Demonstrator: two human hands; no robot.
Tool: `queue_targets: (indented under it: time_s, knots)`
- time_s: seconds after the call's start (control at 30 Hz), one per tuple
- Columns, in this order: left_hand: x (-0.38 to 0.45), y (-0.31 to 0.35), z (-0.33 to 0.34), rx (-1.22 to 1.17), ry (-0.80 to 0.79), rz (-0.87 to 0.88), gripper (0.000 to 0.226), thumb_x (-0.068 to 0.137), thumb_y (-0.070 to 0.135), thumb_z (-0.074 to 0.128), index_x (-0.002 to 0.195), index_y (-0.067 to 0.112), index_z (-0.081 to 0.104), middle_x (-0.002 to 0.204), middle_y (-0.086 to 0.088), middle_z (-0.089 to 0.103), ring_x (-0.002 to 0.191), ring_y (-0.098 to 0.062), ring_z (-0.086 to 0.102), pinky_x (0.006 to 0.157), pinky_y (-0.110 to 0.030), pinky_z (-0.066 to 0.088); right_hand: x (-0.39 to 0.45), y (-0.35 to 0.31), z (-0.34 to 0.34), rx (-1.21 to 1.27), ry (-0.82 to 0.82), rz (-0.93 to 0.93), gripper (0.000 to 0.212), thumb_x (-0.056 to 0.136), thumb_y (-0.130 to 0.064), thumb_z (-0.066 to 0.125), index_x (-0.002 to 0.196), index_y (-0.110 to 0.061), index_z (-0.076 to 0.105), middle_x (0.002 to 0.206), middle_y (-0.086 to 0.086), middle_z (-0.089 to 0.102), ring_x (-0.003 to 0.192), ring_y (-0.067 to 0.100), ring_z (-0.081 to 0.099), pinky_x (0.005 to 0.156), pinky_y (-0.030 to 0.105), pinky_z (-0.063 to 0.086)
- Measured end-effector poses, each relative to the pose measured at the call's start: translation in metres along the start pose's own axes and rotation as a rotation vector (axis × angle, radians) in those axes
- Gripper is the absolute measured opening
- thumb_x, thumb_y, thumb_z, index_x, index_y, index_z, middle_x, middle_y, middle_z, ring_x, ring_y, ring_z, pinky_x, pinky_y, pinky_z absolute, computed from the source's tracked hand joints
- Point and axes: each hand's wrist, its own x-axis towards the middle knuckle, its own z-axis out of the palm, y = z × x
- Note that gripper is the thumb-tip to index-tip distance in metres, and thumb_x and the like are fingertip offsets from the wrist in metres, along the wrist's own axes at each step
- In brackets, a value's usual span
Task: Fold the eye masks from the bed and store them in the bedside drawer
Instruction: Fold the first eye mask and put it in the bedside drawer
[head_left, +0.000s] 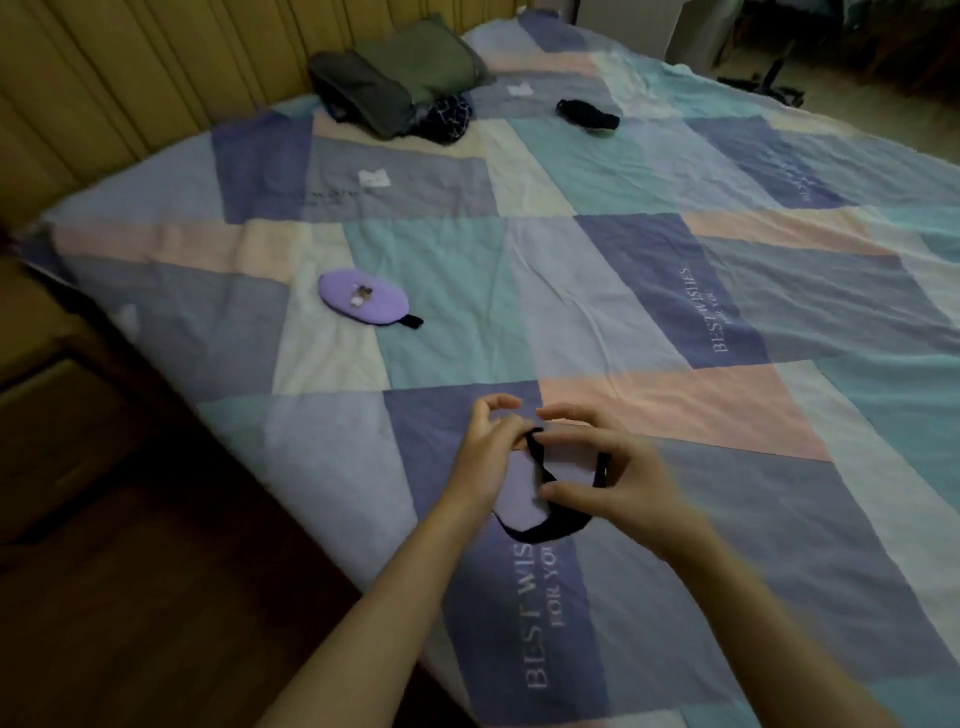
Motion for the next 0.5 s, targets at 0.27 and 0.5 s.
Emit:
queue_targets:
  time_s: [0.27,0.5]
  knots:
    - [0.004,0.048,-0.150,0.035,-0.019,-0.006,0.024,0.095,0.014,0.039,0.114,0.025,0.049,0.100,-0.004,0.065,0.094,-0.016,0.063,0.085,-0.032,0.047,0.092,-0.058,0.103,-0.111,-0.221,-0.085,0.030,0.070,-0.013,0.082,0.098,-0.022,0.076,0.123,-0.017,0.061,0.113,0.006,0.059,0.088,0.025,0.051]
    - [-0.004,0.077,-0.270,0.001,0.347,0.131,0.021,0.099,0.025,0.042,0.118,0.023,0.049,0.100,0.000,0.062,0.085,-0.011,0.059,0.073,-0.023,0.043,0.149,-0.085,0.189,0.158,-0.284,-0.007,0.028,0.076,0.010,0.071,0.092,-0.012,0.077,0.122,-0.009,0.065,0.116,0.014,0.060,0.090,0.042,0.054]
